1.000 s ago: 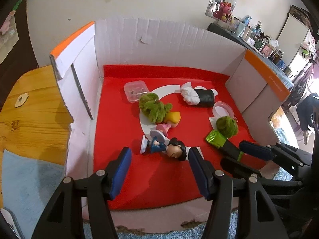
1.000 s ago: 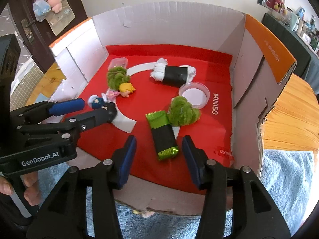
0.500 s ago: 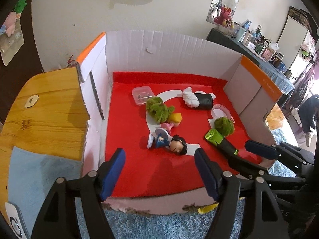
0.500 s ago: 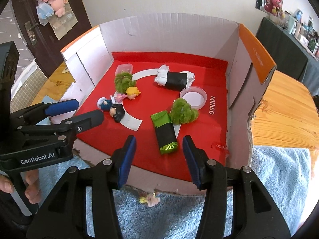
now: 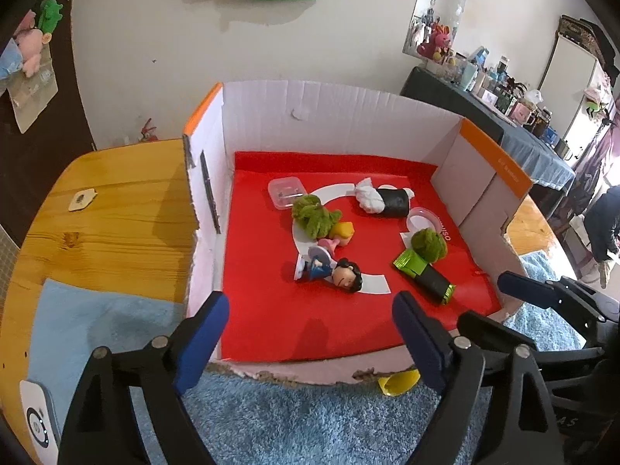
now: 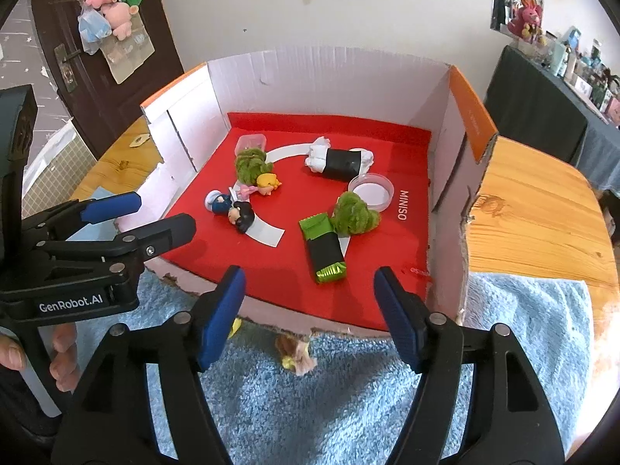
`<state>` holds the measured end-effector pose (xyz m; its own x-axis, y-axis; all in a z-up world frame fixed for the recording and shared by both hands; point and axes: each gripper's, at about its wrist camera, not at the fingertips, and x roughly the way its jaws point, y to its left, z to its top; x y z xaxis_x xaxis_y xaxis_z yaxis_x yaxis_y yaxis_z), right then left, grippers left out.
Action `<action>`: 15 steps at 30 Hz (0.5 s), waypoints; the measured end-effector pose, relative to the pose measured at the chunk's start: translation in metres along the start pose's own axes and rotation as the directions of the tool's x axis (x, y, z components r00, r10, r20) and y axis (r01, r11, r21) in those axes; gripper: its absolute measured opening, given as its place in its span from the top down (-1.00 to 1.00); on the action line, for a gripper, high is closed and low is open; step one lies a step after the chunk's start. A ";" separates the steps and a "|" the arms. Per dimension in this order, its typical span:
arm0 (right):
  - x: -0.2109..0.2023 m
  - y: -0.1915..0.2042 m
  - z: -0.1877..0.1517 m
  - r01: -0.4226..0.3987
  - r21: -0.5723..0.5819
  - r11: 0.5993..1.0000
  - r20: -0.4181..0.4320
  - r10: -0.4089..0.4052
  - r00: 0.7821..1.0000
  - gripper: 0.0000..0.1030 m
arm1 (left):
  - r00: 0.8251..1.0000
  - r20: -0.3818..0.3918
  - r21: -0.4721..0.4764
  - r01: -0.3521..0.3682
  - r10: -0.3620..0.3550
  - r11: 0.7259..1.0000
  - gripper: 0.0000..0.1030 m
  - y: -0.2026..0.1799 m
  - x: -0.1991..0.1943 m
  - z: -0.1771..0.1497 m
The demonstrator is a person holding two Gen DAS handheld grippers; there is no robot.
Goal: Organize objects
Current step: 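Withdraw both open tools from the box back over the towel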
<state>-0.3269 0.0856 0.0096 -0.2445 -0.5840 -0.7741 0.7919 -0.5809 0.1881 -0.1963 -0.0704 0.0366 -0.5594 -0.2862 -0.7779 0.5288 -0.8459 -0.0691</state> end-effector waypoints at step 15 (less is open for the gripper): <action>-0.032 0.009 -0.017 0.032 -0.011 0.999 0.049 -0.031 0.998 -0.44 | 0.999 0.043 -0.001 -0.024 0.024 1.000 -0.95 -0.003 -0.030 -0.017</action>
<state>-0.3025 0.1089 0.0252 -0.2963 -0.5930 -0.7487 0.7900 -0.5927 0.1569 -0.1708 -0.0517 0.0493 -0.5731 -0.3256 -0.7521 0.5428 -0.8383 -0.0507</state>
